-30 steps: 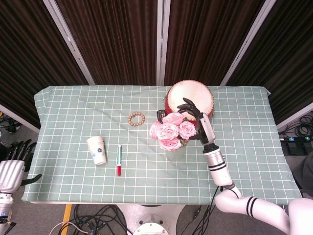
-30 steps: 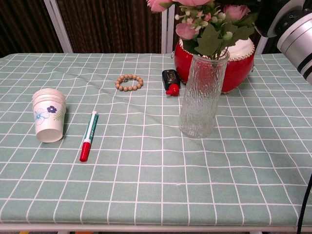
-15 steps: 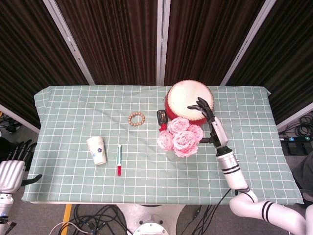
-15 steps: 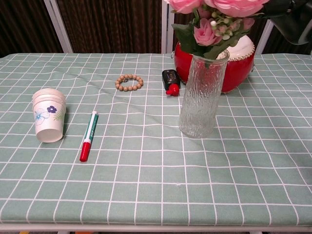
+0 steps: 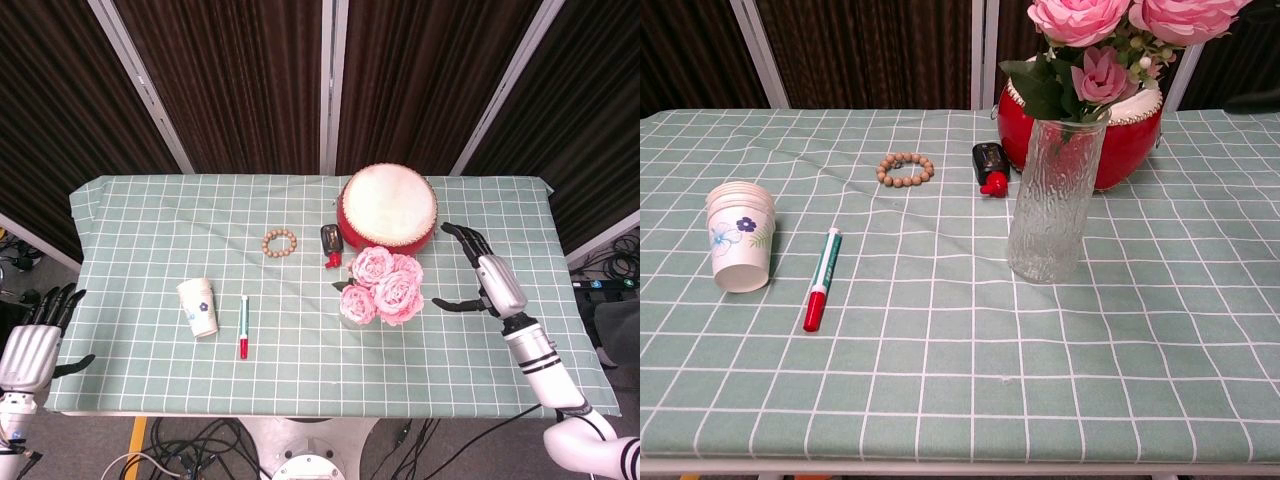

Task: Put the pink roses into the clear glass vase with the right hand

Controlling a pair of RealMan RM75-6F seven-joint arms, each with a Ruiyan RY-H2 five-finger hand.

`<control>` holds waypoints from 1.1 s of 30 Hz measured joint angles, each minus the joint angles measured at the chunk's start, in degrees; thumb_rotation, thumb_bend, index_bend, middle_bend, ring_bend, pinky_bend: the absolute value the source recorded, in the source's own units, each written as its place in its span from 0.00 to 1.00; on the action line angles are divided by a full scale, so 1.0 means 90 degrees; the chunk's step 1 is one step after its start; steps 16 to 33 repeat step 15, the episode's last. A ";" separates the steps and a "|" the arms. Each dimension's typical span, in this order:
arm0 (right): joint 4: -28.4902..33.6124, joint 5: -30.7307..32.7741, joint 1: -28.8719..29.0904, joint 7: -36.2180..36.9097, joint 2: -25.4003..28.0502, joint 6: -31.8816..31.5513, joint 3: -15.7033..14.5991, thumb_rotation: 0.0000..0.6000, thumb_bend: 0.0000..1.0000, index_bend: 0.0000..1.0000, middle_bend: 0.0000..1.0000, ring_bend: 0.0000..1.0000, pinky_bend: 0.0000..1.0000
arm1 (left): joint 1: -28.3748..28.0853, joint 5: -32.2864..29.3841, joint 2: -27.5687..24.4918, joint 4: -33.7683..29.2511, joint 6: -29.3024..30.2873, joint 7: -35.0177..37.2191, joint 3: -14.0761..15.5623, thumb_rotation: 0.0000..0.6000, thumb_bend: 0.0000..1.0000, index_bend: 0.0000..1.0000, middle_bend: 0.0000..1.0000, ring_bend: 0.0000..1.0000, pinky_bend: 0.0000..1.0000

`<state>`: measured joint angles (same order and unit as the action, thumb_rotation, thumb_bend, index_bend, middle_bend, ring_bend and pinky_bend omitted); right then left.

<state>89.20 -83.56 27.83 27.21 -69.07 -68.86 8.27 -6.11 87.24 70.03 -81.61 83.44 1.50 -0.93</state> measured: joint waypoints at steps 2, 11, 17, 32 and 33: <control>0.0143 0.0077 -0.0140 -0.0911 0.0140 -0.0098 -0.0084 1.00 0.00 0.00 0.05 0.00 0.00 | -0.0023 0.0011 -0.0018 -0.0046 -0.0024 -0.0045 -0.0001 1.00 0.02 0.09 0.02 0.00 0.17; 0.0465 0.0331 -0.1359 -0.4500 0.0516 -0.1528 -0.0570 1.00 0.06 0.00 0.03 0.00 0.00 | -0.0090 0.0064 -0.0023 -0.0142 -0.0072 -0.0117 0.0004 1.00 0.02 0.09 0.02 0.00 0.17; 0.0068 0.0246 -0.1809 -0.4966 0.0352 -0.2054 -0.0751 1.00 0.06 0.00 0.03 0.00 0.00 | -0.0099 0.0126 0.0024 -0.0152 0.0022 -0.0133 -0.0016 1.00 0.02 0.09 0.02 0.00 0.17; 0.0068 0.0246 -0.1809 -0.4966 0.0352 -0.2054 -0.0751 1.00 0.06 0.00 0.03 0.00 0.00 | -0.0099 0.0126 0.0024 -0.0152 0.0022 -0.0133 -0.0016 1.00 0.02 0.09 0.02 0.00 0.17; 0.0068 0.0246 -0.1809 -0.4966 0.0352 -0.2054 -0.0751 1.00 0.06 0.00 0.03 0.00 0.00 | -0.0099 0.0126 0.0024 -0.0152 0.0022 -0.0133 -0.0016 1.00 0.02 0.09 0.02 0.00 0.17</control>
